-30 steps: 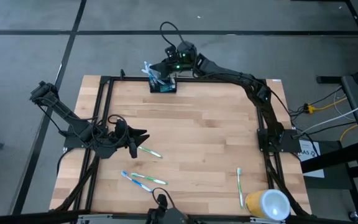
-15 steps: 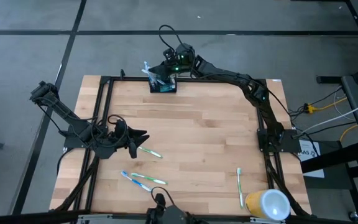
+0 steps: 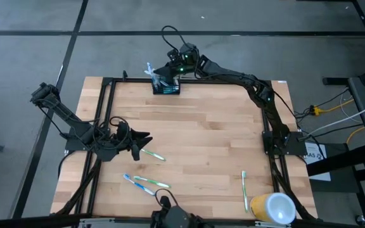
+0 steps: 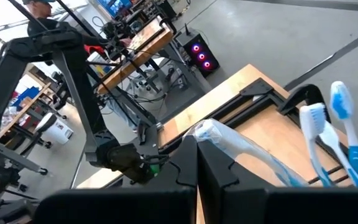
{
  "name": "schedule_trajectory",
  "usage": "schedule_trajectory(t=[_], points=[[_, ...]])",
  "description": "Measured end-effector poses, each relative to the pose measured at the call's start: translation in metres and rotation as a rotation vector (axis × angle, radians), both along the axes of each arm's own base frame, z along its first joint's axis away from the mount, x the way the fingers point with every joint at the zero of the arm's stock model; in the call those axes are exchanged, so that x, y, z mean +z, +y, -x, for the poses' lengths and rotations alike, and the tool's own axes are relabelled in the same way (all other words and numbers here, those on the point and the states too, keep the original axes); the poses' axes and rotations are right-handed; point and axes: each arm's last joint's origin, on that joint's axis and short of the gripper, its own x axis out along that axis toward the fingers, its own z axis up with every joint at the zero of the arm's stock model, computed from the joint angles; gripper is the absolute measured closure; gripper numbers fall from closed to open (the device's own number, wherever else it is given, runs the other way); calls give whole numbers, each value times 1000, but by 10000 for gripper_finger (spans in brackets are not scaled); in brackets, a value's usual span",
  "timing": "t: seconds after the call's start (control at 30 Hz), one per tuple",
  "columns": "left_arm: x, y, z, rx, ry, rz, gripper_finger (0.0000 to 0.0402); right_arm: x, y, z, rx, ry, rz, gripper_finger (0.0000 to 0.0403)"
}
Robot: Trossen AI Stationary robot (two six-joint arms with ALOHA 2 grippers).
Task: Pick & Place toothbrushing station
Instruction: Put the blue toothbrush into the black wire organizer, then put the green toothbrush into the black wire organizer
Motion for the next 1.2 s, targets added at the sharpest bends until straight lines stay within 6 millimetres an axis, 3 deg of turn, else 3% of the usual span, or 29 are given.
schedule_trajectory(t=[0.17,0.6,0.9,1.03,1.2], points=[[1,0,0,0,-6,4,261,0,0,0,1,-1,13,391],[2,-1,-1,-15,-19,23,261,0,-3,0,-120,13,15,278],[2,-1,-1,-25,-8,3,261,10,3,3,-34,-10,-19,258],[0,1,-1,-6,12,-33,261,34,38,6,53,44,31,257],[-6,5,4,-20,94,-73,261,42,120,18,184,358,188,257]])
